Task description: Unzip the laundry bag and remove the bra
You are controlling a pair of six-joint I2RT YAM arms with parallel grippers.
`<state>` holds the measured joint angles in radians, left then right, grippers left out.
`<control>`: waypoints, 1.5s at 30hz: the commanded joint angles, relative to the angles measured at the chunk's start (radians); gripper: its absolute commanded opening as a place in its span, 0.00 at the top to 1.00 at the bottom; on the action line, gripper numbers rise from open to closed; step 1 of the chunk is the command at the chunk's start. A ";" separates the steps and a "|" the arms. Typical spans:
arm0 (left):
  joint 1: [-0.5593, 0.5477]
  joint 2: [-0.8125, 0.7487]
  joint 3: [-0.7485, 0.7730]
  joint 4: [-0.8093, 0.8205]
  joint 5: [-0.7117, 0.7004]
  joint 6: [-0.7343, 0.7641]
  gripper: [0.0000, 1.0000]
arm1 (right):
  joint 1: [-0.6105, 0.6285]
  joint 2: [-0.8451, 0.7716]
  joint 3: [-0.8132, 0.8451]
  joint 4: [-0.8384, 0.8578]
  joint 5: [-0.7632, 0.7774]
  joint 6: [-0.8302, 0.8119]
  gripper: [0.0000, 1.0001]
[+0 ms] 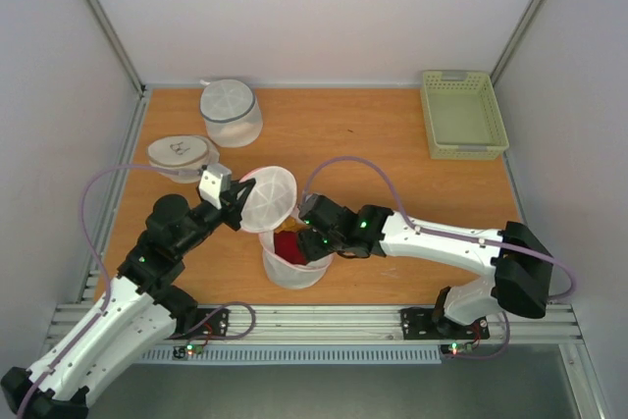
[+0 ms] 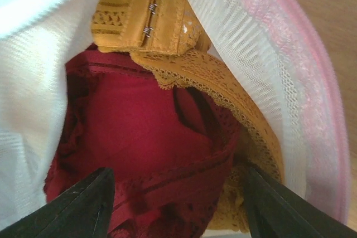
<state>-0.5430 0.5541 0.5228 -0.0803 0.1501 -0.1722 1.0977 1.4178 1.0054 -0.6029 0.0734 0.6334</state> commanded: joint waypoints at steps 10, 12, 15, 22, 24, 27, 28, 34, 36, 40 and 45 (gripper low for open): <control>0.007 -0.015 -0.008 0.070 0.013 -0.002 0.99 | 0.010 0.106 0.016 0.138 -0.145 -0.043 0.45; 0.008 -0.013 -0.008 0.070 0.010 0.004 0.99 | 0.009 0.120 0.021 0.131 -0.149 -0.057 0.69; 0.008 -0.014 -0.011 0.070 -0.003 0.010 0.99 | 0.007 0.123 0.044 0.088 -0.128 -0.076 0.98; 0.021 -0.017 -0.026 0.066 -0.048 0.030 0.99 | 0.007 0.063 0.162 0.048 -0.149 -0.290 0.99; 0.028 -0.017 -0.028 0.067 -0.049 0.032 0.99 | 0.007 0.018 0.162 0.072 -0.175 -0.357 0.99; 0.039 -0.020 -0.030 0.063 -0.049 0.038 0.99 | 0.005 -0.034 0.161 0.095 -0.191 -0.412 0.99; 0.041 -0.020 -0.032 0.062 -0.049 0.039 0.99 | 0.003 -0.043 0.164 0.099 -0.200 -0.423 0.99; 0.051 -0.021 -0.036 0.061 -0.047 0.045 0.99 | -0.037 -0.127 0.201 0.111 -0.201 -0.472 0.99; 0.051 -0.022 -0.040 0.062 -0.047 0.047 0.99 | -0.055 -0.167 0.204 0.129 -0.197 -0.481 0.99; 0.052 -0.024 -0.047 0.061 -0.044 0.048 0.99 | -0.079 -0.233 0.210 0.169 -0.202 -0.496 0.99; 0.054 -0.025 -0.051 0.065 -0.041 0.053 0.99 | -0.113 -0.309 0.226 0.251 -0.237 -0.505 0.99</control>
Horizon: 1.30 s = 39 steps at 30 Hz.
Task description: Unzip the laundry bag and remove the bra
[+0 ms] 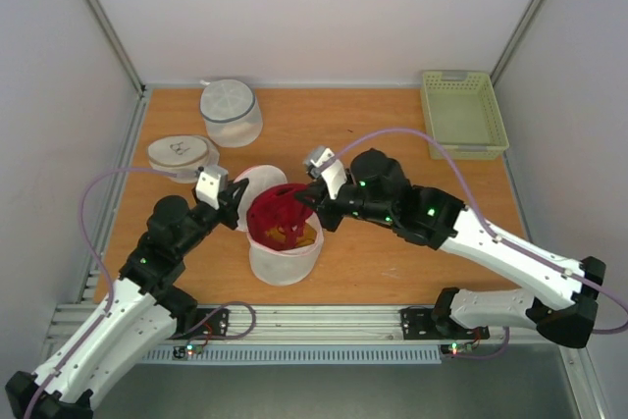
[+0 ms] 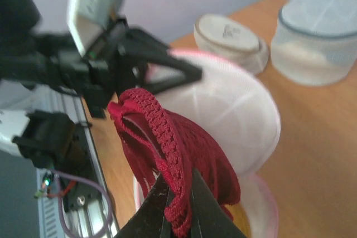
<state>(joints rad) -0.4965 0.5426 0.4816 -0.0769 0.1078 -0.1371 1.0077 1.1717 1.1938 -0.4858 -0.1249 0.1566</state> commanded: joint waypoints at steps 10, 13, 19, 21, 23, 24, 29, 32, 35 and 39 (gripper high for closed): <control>0.009 -0.018 -0.015 0.066 0.004 0.026 0.99 | -0.147 -0.126 0.175 0.143 0.109 -0.070 0.99; 0.009 -0.022 -0.017 0.066 0.004 0.027 0.99 | -0.202 -0.100 0.230 0.074 0.274 -0.103 0.99; 0.010 -0.027 -0.017 0.067 0.007 0.027 0.99 | -0.369 0.019 0.290 -0.002 0.472 -0.184 0.99; 0.010 -0.029 -0.020 0.066 0.008 0.027 0.99 | -0.435 0.063 0.293 0.021 0.513 -0.199 0.99; 0.011 -0.033 -0.022 0.067 0.007 0.027 0.99 | -0.494 0.097 0.271 0.075 0.547 -0.205 0.99; 0.012 -0.035 -0.024 0.066 0.008 0.027 0.99 | -0.526 0.114 0.253 0.114 0.571 -0.211 0.99; 0.015 -0.043 -0.028 0.066 0.011 0.017 0.99 | -0.660 0.203 0.118 0.385 0.776 -0.303 0.99; 0.016 -0.044 -0.029 0.062 0.013 0.009 0.99 | -0.718 0.270 0.049 0.603 0.892 -0.414 0.99; 0.019 -0.042 -0.028 0.061 0.012 0.009 0.99 | -0.783 0.333 0.009 0.747 0.935 -0.510 0.99; 0.022 -0.037 -0.032 0.061 0.014 0.005 0.99 | -0.877 0.407 0.001 0.837 0.943 -0.550 0.99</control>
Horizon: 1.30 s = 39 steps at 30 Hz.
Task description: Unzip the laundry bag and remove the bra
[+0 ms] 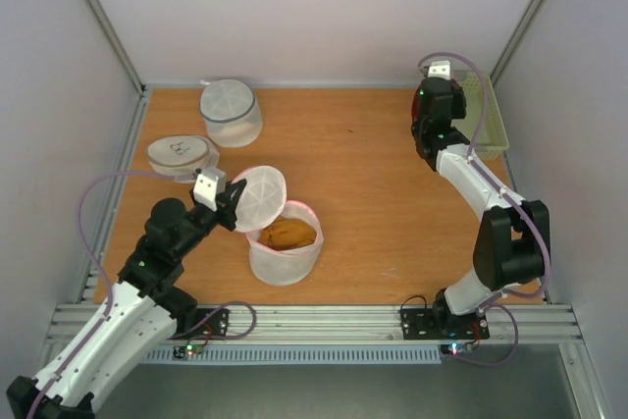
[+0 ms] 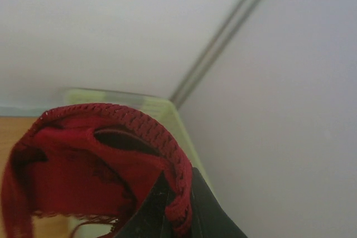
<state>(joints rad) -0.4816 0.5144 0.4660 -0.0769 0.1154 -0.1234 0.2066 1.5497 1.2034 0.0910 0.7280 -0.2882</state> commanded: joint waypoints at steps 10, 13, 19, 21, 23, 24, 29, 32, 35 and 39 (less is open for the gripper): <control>0.011 0.022 -0.015 0.066 0.008 -0.008 0.99 | -0.174 0.083 -0.074 0.515 0.053 -0.223 0.99; 0.011 0.026 -0.016 0.066 0.006 -0.008 0.99 | -0.191 0.133 -0.068 0.466 0.048 -0.203 0.99; 0.011 0.029 -0.018 0.067 0.007 -0.007 0.99 | -0.228 0.225 -0.011 0.278 -0.040 -0.121 0.96; 0.012 0.027 -0.018 0.066 0.006 -0.007 0.99 | -0.228 0.254 0.028 0.215 -0.061 -0.096 0.93; 0.012 0.026 -0.020 0.066 0.007 -0.006 0.99 | -0.229 0.284 0.066 0.160 -0.071 -0.075 0.89; 0.012 0.025 -0.020 0.067 0.007 -0.006 0.99 | -0.231 0.299 0.085 0.133 -0.077 -0.069 0.86; 0.014 0.018 -0.023 0.067 0.006 -0.007 0.99 | -0.235 0.354 0.171 0.008 -0.074 -0.041 0.72; 0.014 0.015 -0.024 0.066 0.007 -0.005 0.99 | -0.249 0.361 0.187 -0.025 -0.076 -0.012 0.72; 0.014 0.014 -0.026 0.066 0.007 -0.005 0.99 | -0.257 0.371 0.207 -0.058 -0.082 -0.002 0.61; 0.014 0.015 -0.026 0.067 0.009 -0.007 0.99 | -0.257 0.371 0.236 -0.118 -0.117 0.014 0.47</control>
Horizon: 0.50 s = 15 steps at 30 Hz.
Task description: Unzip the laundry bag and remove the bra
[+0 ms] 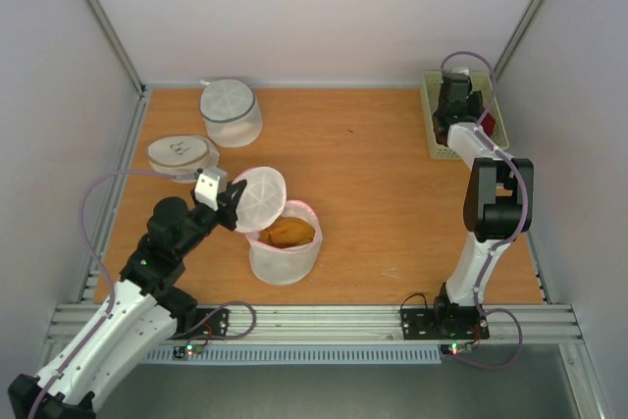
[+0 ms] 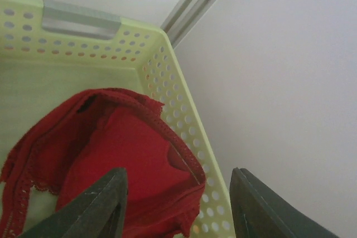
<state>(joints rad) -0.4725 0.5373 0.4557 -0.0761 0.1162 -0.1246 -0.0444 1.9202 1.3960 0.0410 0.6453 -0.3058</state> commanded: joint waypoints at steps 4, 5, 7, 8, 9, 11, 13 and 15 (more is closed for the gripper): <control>0.005 -0.009 -0.015 0.065 0.008 -0.004 0.99 | 0.005 -0.046 0.046 -0.105 -0.085 0.086 0.22; 0.006 -0.009 -0.017 0.095 0.009 -0.001 0.99 | 0.015 -0.062 0.041 -0.108 -0.088 0.096 0.06; 0.007 -0.008 -0.016 0.114 0.010 0.008 0.99 | 0.041 -0.101 0.024 -0.103 -0.081 0.107 0.02; 0.006 -0.008 -0.016 0.122 0.010 0.016 0.99 | 0.071 -0.130 0.013 -0.091 -0.075 0.108 0.01; 0.006 -0.008 -0.015 0.131 0.011 0.019 0.99 | 0.102 -0.153 -0.001 -0.082 -0.068 0.110 0.02; 0.006 -0.009 -0.013 0.146 0.017 0.029 0.99 | 0.143 -0.198 -0.017 -0.078 -0.058 0.121 0.02; 0.006 -0.013 -0.013 0.154 0.030 0.035 0.99 | 0.188 -0.242 -0.035 -0.077 -0.039 0.131 0.02; 0.006 -0.018 -0.020 0.158 0.042 0.036 0.99 | 0.240 -0.294 -0.055 -0.079 -0.038 0.132 0.02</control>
<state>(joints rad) -0.4713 0.5362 0.4549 -0.0170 0.1307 -0.1108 0.1112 1.7504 1.3735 -0.0696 0.5877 -0.2016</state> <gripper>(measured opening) 0.017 0.984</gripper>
